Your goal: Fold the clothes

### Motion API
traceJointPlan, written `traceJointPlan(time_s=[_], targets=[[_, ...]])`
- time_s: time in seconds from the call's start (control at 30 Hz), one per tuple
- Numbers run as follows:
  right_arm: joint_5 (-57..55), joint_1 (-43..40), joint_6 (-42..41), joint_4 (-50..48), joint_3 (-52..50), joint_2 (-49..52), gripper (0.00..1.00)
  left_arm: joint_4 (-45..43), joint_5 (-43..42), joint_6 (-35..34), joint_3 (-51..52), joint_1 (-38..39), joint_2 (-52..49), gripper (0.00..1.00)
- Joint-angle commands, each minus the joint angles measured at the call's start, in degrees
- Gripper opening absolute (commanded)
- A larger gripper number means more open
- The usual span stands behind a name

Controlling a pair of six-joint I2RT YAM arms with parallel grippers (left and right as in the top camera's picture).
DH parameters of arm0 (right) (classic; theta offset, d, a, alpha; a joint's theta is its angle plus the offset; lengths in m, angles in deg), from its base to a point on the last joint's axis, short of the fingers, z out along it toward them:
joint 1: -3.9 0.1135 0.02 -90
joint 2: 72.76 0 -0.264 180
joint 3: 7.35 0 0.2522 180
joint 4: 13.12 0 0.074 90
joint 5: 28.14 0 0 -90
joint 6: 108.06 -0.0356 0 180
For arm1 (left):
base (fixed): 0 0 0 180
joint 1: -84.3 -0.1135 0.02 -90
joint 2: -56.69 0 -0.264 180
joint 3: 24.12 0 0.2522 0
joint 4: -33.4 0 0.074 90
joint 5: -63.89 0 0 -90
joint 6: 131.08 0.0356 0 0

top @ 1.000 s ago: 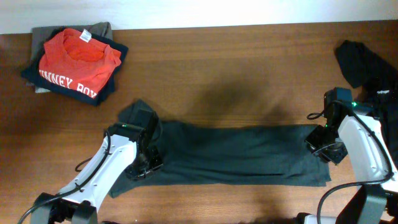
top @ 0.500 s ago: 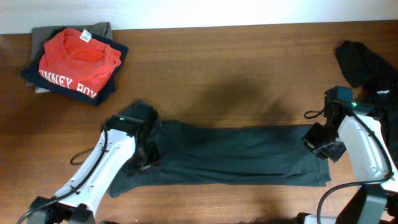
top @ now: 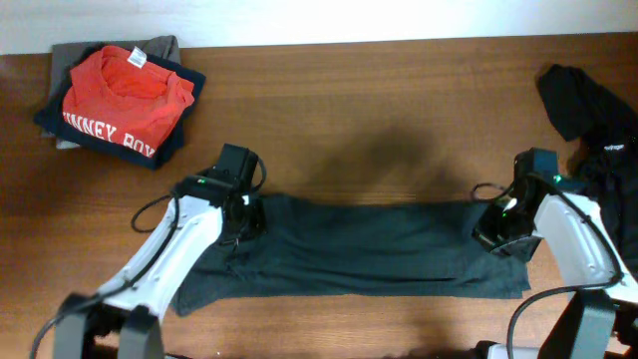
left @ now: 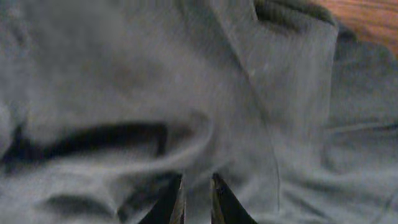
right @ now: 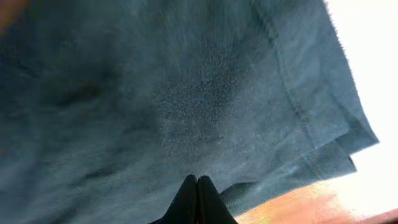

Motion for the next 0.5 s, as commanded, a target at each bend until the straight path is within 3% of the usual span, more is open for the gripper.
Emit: traceJointPlan(time_s=[0.0,0.47], targets=[[1.0,-0.1,0.8,-2.6,-3.1,0.6,0.04,-1.6,-0.1,2.6,-0.6,-0.2,-4.4,0.14],[2.8,-0.1,0.1,-11.8,-4.3,8.9,0.04,-4.2,1.6,2.9,-0.6,-7.7,-13.5,0.04]])
